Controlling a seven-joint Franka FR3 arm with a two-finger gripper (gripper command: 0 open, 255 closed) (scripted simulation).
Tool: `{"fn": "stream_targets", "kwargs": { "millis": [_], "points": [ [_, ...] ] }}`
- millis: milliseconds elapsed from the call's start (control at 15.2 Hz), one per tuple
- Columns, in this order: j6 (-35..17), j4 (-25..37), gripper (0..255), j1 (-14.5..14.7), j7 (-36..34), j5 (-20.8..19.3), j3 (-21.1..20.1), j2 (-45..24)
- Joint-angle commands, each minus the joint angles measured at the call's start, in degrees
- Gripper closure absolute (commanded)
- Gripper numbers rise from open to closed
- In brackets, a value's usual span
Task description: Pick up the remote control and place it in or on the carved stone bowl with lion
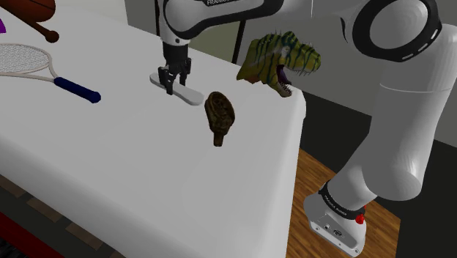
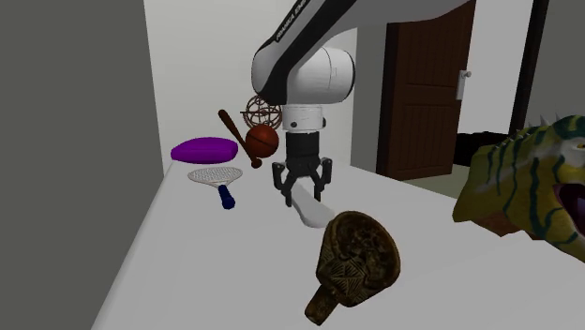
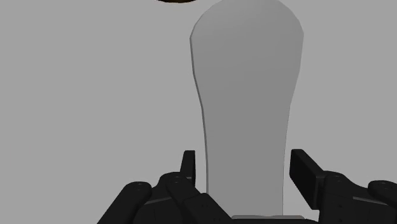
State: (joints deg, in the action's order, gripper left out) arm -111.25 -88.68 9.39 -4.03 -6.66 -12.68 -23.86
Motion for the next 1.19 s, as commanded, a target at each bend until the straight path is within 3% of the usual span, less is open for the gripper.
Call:
{"fn": "stream_targets", "kwargs": {
  "millis": [0, 990, 1122],
  "points": [
    [1.36, 0.79, 255, -0.08, 0.20, 0.16, -0.05, 0.58],
    [11.94, 10.45, 255, 0.28, 0.75, 0.58, -0.30, 1.55],
    [9.41, 2.38, 255, -0.84, 1.27, 1.71, -0.47, 7.22]
  ]
}}
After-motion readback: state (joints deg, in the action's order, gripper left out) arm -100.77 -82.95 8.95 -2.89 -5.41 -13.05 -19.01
